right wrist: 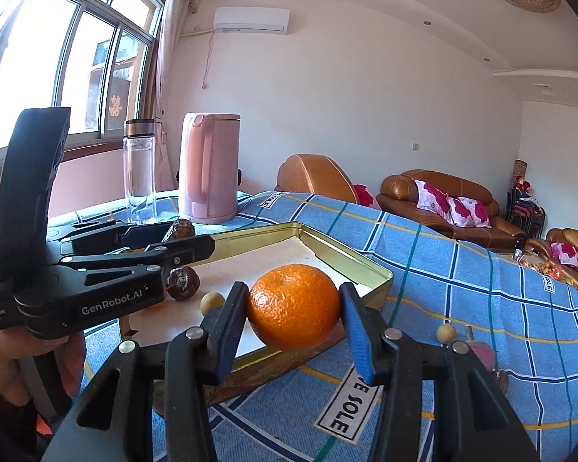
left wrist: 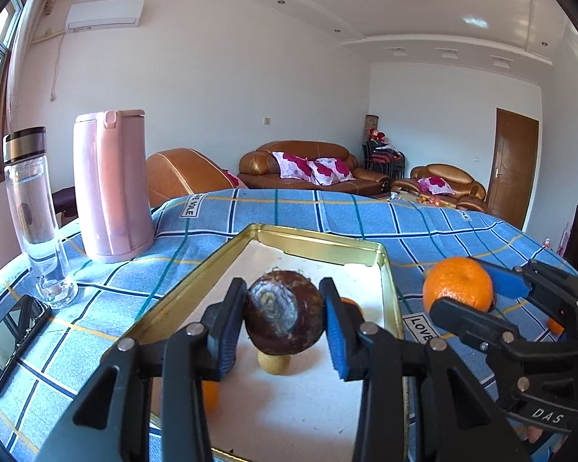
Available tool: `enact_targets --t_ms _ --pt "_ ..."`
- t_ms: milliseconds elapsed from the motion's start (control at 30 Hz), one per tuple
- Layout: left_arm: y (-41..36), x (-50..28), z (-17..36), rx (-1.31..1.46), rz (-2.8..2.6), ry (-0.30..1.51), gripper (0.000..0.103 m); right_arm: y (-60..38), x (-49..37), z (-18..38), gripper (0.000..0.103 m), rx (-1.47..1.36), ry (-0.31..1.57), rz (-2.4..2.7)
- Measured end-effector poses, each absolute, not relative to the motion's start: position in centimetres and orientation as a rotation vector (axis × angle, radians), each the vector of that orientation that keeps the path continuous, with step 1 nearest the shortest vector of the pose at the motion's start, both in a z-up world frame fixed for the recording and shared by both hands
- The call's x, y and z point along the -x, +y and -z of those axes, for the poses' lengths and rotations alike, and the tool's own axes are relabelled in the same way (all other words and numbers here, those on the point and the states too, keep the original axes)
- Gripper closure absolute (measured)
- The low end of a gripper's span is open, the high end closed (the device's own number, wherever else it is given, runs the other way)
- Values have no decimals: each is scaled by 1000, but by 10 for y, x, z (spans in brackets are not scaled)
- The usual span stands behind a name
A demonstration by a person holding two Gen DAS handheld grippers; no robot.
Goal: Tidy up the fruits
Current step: 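Carry the passion fruit in the left tool while the right tool carries the orange over the tray, then open both tools to drop the passion fruit and orange into the tray, then move both tools back toward the remaining fruits on the cloth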
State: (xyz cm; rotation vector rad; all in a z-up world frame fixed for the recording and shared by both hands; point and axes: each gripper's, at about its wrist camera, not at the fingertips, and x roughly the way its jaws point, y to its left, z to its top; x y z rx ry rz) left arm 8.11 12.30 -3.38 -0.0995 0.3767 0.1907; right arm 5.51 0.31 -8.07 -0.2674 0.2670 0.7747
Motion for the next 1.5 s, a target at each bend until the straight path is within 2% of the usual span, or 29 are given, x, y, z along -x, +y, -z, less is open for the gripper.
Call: enact_targets --t_ms 633,1300,1367,1400,1433,1500 --pt "143 -84 41 120 -225 446 63 41 -55 92 53 314 297 -833" --pt "144 -94 48 105 -211 534 62 66 -73 108 52 393 462 -877" --pt "141 -92 47 91 -223 525 61 66 -75 109 47 389 467 -878" --pt "141 -91 47 90 -219 522 59 66 -75 108 36 385 467 -876" --pt "140 -91 47 90 -217 520 53 65 -75 108 28 380 463 -875" --pt "139 -87 45 99 -223 501 43 61 -73 105 26 368 444 -865"
